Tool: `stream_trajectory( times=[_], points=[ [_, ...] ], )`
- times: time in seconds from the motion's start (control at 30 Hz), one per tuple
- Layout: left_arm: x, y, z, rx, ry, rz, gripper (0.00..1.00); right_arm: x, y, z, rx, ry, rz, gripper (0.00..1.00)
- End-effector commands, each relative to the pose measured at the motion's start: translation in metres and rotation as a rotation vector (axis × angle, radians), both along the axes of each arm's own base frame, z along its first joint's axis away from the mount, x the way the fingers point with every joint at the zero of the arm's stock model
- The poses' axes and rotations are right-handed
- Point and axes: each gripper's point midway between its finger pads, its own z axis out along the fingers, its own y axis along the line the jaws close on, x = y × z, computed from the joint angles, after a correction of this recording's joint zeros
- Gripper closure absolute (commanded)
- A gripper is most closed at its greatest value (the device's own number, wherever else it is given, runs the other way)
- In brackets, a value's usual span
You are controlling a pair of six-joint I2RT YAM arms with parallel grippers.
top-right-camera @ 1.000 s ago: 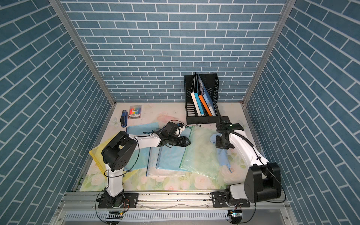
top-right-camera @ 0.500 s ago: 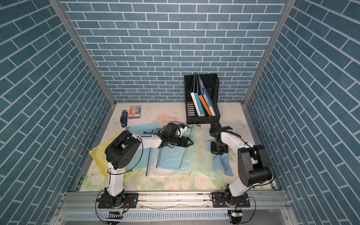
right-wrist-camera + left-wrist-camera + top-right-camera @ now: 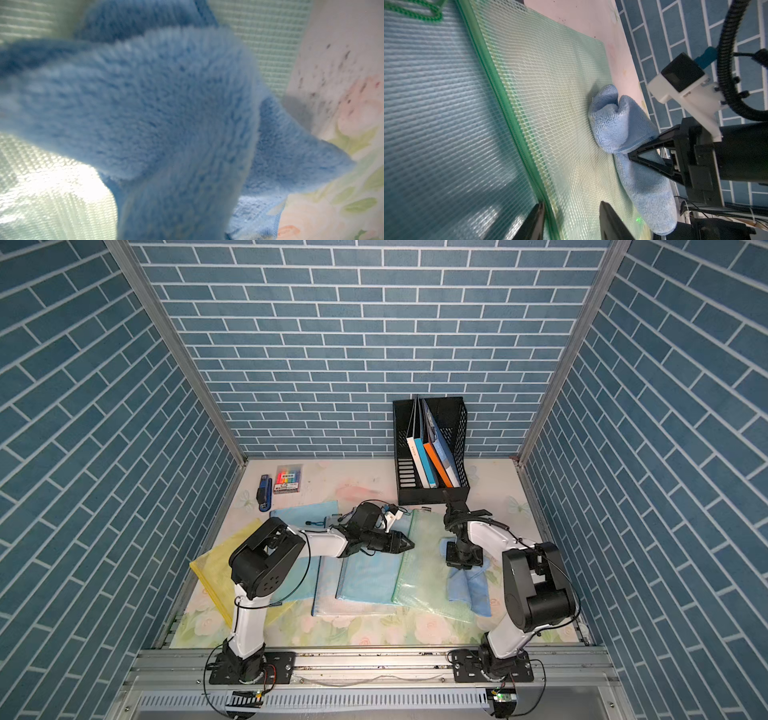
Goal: Wipe the document bag
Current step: Wipe the dirt from the document bag.
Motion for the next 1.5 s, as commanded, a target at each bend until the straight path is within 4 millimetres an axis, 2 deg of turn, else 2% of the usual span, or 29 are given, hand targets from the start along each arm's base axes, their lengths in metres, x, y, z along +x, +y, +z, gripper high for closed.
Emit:
stream_trajectory(
  times=[0.0,0.27,0.43,0.53,0.7,0.77,0.8,0.87,0.93,1.07,1.23,1.33,1.47],
  points=[
    [-0.005,-0.005,0.008,-0.055,0.004,-0.015,0.56,-0.002,0.003,-0.005,0.003,0.018,-0.026,1.0],
    [-0.008,-0.01,0.016,-0.167,0.048,0.01,0.51,-0.002,0.007,-0.01,0.004,0.025,-0.023,1.0],
    [-0.007,-0.01,0.02,-0.198,0.056,0.027,0.66,-0.003,0.008,-0.011,0.004,0.025,-0.024,1.0],
    [-0.008,-0.01,0.024,-0.206,0.042,0.026,0.67,-0.003,0.008,-0.012,0.003,0.023,-0.027,1.0],
    [-0.008,-0.009,0.019,-0.187,0.048,0.024,0.58,-0.004,0.009,-0.012,0.006,0.023,-0.025,1.0],
    [-0.009,-0.011,0.012,-0.146,0.045,0.018,0.45,-0.004,0.009,-0.012,0.005,0.023,-0.025,1.0],
    [-0.01,-0.013,0.008,-0.118,0.04,0.008,0.42,-0.003,0.009,-0.012,0.006,0.02,-0.025,1.0],
    [-0.012,-0.015,0.004,-0.085,0.027,-0.002,0.41,-0.003,0.01,-0.011,0.006,0.018,-0.024,1.0],
    [-0.013,-0.015,0.002,-0.079,0.024,-0.004,0.47,-0.003,0.01,-0.011,0.008,0.016,-0.023,1.0],
    [-0.012,-0.015,0.003,-0.084,0.024,0.005,0.66,-0.004,0.01,-0.011,0.009,0.014,-0.024,1.0],
    [-0.012,-0.012,0.001,-0.069,0.021,0.021,0.78,-0.004,0.011,-0.008,0.012,0.007,-0.02,1.0],
    [-0.014,-0.007,-0.002,-0.05,0.023,0.044,0.81,0.0,0.012,0.005,0.016,-0.029,-0.003,1.0],
    [-0.016,0.007,-0.013,0.002,0.051,0.104,0.85,0.011,0.023,0.038,0.051,-0.121,0.049,1.0]
  ],
)
